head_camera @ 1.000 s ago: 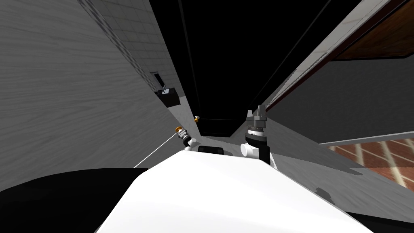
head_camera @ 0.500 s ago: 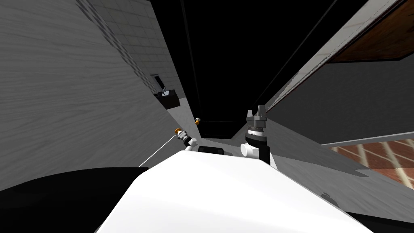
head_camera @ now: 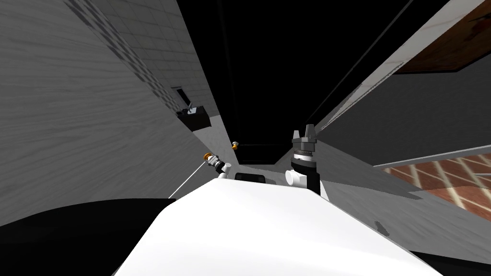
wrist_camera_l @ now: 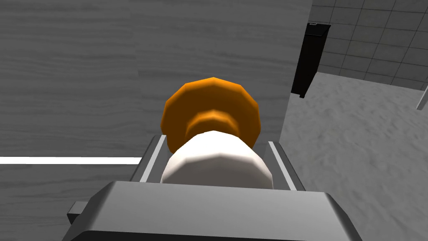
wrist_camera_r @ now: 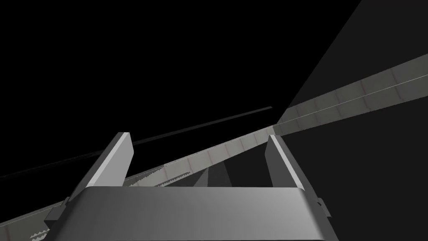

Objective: Push the door open

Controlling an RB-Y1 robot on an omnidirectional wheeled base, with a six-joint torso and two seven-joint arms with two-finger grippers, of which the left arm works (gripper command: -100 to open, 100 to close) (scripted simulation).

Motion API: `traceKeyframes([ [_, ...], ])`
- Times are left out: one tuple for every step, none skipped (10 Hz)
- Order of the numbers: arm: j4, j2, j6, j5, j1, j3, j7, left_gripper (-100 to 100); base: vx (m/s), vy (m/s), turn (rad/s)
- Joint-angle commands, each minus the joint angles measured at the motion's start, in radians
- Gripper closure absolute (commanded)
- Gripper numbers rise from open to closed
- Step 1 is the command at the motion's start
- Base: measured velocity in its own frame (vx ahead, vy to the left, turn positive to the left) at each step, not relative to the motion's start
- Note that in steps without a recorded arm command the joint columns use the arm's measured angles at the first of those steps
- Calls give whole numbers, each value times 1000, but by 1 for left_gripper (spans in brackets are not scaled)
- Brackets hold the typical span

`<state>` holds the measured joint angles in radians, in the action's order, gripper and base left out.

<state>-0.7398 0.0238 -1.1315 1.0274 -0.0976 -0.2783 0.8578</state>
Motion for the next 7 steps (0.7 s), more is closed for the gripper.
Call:
traceKeyframes([
  [27, -18, -32, 3, -12, -10, 15, 100, 20, 89, -28],
  [29, -23, -39, 8, -14, -16, 15, 100, 20, 71, -43],
  [31, -28, -46, 14, -16, -23, 14, 100, 21, 69, -73],
  [40, -42, -72, 34, -23, -44, 12, 100, 38, 113, -176],
  [43, -46, -81, 41, -25, -52, 11, 100, 29, 144, -153],
  [43, -46, -81, 41, -25, -52, 11, 100, 13, 103, -36],
  [49, -55, -101, 56, -31, -69, 9, 100, 22, 107, -93],
])
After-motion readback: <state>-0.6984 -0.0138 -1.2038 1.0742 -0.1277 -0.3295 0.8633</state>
